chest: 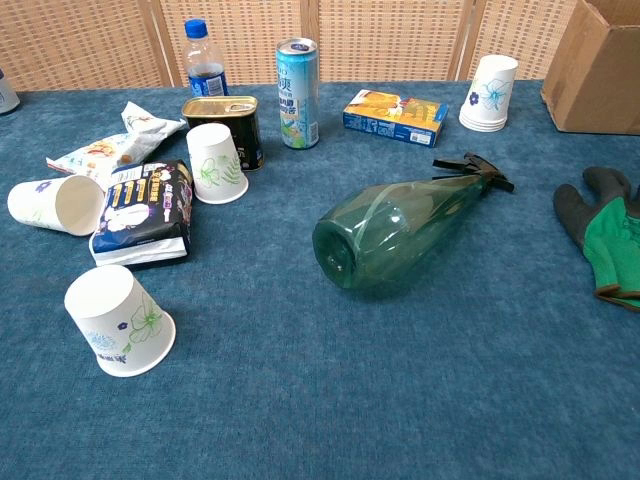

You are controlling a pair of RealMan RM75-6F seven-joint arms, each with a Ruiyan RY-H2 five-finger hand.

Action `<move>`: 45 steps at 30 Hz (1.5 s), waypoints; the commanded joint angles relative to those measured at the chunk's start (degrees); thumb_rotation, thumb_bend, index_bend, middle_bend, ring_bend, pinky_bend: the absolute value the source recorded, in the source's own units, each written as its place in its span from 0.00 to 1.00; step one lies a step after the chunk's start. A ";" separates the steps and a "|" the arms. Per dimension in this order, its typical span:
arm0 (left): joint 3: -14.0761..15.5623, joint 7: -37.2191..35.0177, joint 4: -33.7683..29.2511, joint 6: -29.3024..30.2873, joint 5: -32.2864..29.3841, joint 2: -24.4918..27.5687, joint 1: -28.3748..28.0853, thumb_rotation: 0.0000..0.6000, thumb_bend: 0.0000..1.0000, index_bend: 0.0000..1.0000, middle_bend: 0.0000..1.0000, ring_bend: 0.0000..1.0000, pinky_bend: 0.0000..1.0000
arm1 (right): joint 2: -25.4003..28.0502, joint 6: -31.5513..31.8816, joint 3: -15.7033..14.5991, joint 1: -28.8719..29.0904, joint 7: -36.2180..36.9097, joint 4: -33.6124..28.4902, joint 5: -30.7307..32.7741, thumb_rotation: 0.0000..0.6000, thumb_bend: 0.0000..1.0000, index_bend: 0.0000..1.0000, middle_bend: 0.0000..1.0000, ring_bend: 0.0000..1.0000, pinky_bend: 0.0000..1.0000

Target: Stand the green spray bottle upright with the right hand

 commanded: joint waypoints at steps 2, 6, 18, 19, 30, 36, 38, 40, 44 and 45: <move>0.00 0.25 -0.12 -0.52 -0.08 -0.19 -0.26 0.99 0.18 0.27 0.27 0.22 0.11 | -0.23 -0.27 0.04 0.03 0.39 0.08 0.12 1.00 0.06 0.23 0.26 0.09 0.12; 0.33 0.37 -0.22 -1.57 -0.43 -0.07 -0.47 0.99 0.18 0.27 0.27 0.22 0.09 | -0.32 -1.14 -0.13 0.17 1.77 0.27 0.07 1.00 0.06 0.23 0.26 0.08 0.12; 0.19 -1.15 -0.32 -0.55 0.82 0.19 -0.38 1.00 0.18 0.26 0.27 0.22 0.07 | 0.99 -0.91 -0.42 0.55 13.13 -0.21 -6.02 0.96 0.07 0.21 0.27 0.11 0.12; 0.16 -1.37 -0.19 -0.56 0.91 0.13 -0.43 1.00 0.18 0.26 0.27 0.22 0.07 | 1.02 -1.16 -0.42 0.80 14.03 -0.47 -6.52 0.94 0.07 0.20 0.27 0.11 0.12; -0.19 -4.39 1.99 -2.04 0.75 -0.29 -1.52 1.00 0.18 0.26 0.27 0.23 0.08 | -0.59 -14.55 1.41 11.25 21.28 -7.35 -10.46 0.51 0.07 0.12 0.28 0.12 0.12; -0.06 -5.01 2.87 -2.47 0.77 -0.81 -1.71 1.00 0.18 0.26 0.27 0.23 0.08 | -6.23 -25.23 3.82 19.28 18.49 -7.92 -6.18 0.48 0.07 0.10 0.26 0.09 0.11; -0.05 -5.15 3.16 -2.69 0.74 -0.98 -1.83 0.99 0.18 0.26 0.27 0.23 0.08 | -8.32 -27.69 4.82 21.50 17.33 -7.18 -4.31 0.48 0.07 0.07 0.24 0.07 0.10; -0.03 -5.42 3.49 -2.96 0.69 -1.20 -1.96 0.99 0.18 0.26 0.27 0.22 0.08 | -10.89 -30.40 6.22 24.18 16.23 -6.08 -1.54 0.46 0.07 0.04 0.21 0.04 0.09; 0.15 -6.24 4.54 -3.37 0.26 -1.64 -1.93 0.99 0.18 0.26 0.27 0.22 0.08 | -15.44 -34.67 8.98 29.44 13.47 -3.11 4.20 0.31 0.07 0.04 0.16 0.00 0.07; 0.18 -6.42 4.78 -3.44 0.08 -1.71 -1.88 0.99 0.18 0.26 0.27 0.22 0.08 | -16.13 -35.24 9.40 30.32 12.86 -2.59 5.12 0.28 0.07 0.05 0.15 0.00 0.07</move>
